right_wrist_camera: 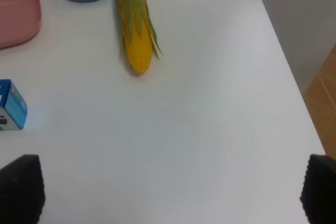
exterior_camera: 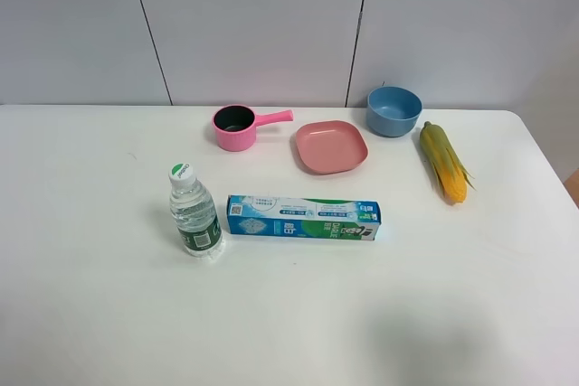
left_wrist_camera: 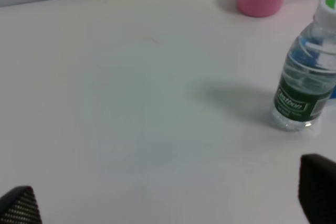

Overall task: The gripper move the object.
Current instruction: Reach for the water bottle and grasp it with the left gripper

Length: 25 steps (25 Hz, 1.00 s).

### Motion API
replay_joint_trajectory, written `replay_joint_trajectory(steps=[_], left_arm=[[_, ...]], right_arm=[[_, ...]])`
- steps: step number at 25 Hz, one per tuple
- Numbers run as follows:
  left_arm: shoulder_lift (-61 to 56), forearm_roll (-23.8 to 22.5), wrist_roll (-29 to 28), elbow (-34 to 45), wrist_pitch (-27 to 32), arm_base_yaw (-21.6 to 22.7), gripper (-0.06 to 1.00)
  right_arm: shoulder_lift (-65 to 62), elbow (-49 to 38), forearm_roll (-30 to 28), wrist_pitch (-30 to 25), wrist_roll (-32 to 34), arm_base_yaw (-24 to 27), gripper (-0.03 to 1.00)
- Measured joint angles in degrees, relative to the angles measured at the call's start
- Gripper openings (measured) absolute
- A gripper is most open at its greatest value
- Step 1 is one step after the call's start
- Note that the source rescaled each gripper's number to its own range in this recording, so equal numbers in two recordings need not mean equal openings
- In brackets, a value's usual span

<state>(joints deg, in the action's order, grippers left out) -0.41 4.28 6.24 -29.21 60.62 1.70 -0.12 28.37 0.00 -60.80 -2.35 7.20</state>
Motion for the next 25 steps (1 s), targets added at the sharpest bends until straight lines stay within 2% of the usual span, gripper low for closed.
replay_joint_trajectory(steps=[10,15,20,25], left_arm=[[0.0,0.1,0.0,0.0,0.0,0.0,1.00],[0.1,2.2,0.4,-0.4,-0.9,0.0,1.00],[6.3,6.4,5.0,-2.1,-11.3,0.0,1.00],[17.4,13.7,12.9,-2.1,-24.9,0.0,1.00]], right_arm=[[0.0,0.0,0.0,0.0,0.0,0.0,1.00],[0.0,0.0,0.0,0.0,0.0,0.0,1.00],[0.0,0.0,0.0,0.0,0.0,0.0,1.00],[0.0,0.0,0.0,0.0,0.0,0.0,1.00]])
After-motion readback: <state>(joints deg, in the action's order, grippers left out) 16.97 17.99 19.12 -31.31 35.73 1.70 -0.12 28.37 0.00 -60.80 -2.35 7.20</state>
